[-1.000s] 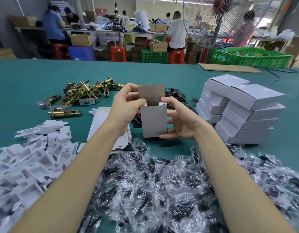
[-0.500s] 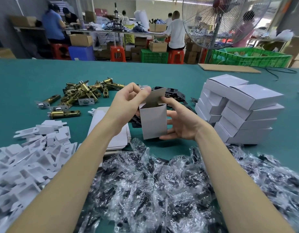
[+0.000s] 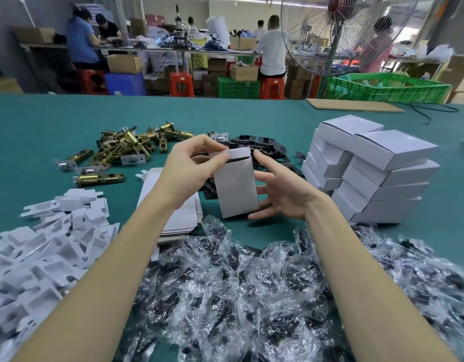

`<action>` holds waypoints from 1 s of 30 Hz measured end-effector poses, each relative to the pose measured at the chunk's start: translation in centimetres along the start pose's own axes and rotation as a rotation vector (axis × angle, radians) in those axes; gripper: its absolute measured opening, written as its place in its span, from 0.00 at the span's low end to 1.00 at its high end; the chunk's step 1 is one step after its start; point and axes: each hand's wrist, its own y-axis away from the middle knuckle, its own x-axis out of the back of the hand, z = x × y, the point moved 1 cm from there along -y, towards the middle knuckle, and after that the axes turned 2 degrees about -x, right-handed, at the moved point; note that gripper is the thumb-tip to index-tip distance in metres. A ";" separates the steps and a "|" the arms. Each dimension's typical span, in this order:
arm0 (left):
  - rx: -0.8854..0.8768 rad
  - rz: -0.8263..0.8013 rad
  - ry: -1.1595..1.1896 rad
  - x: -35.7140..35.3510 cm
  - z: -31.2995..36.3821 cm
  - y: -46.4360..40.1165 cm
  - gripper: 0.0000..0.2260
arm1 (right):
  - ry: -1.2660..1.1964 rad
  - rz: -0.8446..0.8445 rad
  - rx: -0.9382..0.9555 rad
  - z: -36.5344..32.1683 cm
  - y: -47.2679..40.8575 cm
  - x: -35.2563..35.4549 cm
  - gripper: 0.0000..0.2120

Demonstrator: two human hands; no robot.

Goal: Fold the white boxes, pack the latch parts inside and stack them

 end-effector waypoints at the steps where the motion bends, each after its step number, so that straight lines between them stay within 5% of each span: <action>1: -0.016 0.011 -0.012 -0.1 0.0 0.1 0.02 | 0.018 -0.009 0.017 0.1 0.0 0.0 0.33; 8: -0.035 0.024 -0.071 -0.2 -0.5 0.2 0.03 | 0.122 0.024 0.084 0.6 -0.5 -0.7 0.19; 23: -0.222 -0.074 -0.211 -0.6 -0.9 0.2 0.05 | 0.219 0.090 0.134 0.2 0.4 -1.3 0.22; 30: -0.139 -0.060 0.012 -0.6 -0.3 0.0 0.04 | 0.332 0.188 0.245 -1.2 1.2 -0.9 0.22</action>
